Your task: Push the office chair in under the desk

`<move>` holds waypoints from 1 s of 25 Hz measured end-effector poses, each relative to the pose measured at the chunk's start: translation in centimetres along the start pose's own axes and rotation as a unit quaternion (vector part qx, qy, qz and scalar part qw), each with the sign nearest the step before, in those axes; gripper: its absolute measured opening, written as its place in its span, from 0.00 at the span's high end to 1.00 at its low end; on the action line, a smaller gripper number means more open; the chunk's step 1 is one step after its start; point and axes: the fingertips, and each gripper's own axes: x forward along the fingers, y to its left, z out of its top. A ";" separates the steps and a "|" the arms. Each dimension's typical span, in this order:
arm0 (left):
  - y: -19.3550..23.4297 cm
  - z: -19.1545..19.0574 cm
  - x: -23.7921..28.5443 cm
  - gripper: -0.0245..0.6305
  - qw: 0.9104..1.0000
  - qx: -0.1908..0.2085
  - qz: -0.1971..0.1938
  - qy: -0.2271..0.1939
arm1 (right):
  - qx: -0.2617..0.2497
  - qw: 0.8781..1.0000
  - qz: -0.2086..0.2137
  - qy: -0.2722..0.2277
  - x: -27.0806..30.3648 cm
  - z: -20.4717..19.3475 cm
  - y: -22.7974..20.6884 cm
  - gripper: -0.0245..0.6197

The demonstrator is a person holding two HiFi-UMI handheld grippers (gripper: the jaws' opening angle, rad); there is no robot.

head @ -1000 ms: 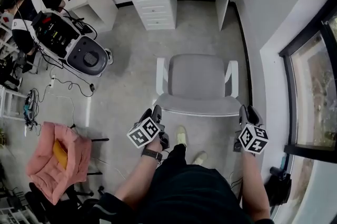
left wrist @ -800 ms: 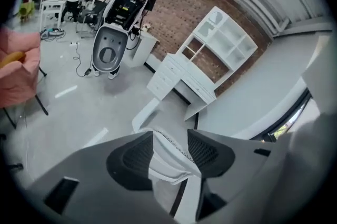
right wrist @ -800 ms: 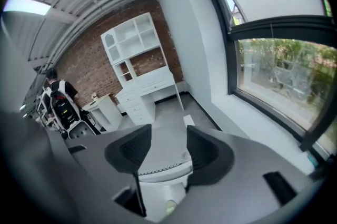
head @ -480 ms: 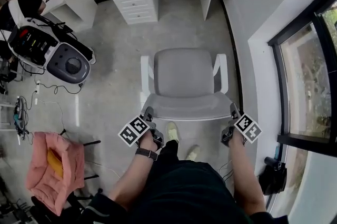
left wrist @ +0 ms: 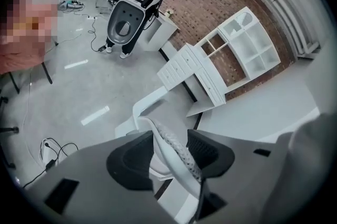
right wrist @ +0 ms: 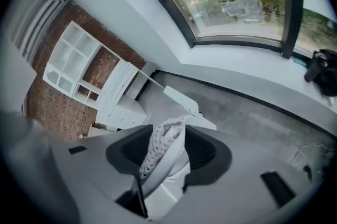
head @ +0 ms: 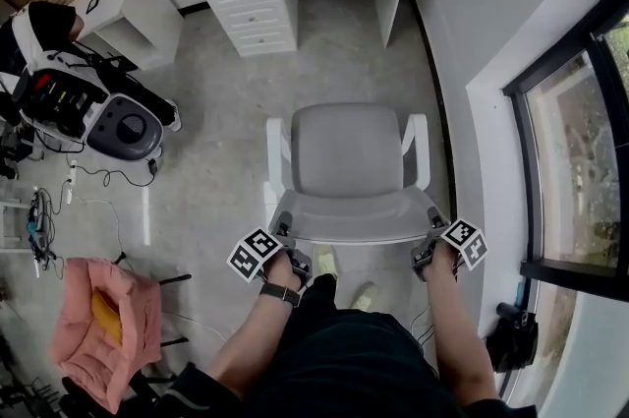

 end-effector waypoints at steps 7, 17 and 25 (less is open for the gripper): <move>-0.9 1.6 1.7 0.69 1.000 -0.006 -0.005 0.004 | 0.034 0.999 0.000 -0.005 1.2 0.1 0.7 0.70; -2.5 3.7 4.0 0.68 1.000 0.003 -0.014 0.016 | 0.050 0.999 -0.004 -0.011 3.1 1.1 2.4 0.72; -3.9 4.8 6.1 0.67 0.999 0.014 -0.016 0.032 | 0.061 0.998 -0.005 -0.019 4.8 2.4 3.2 0.72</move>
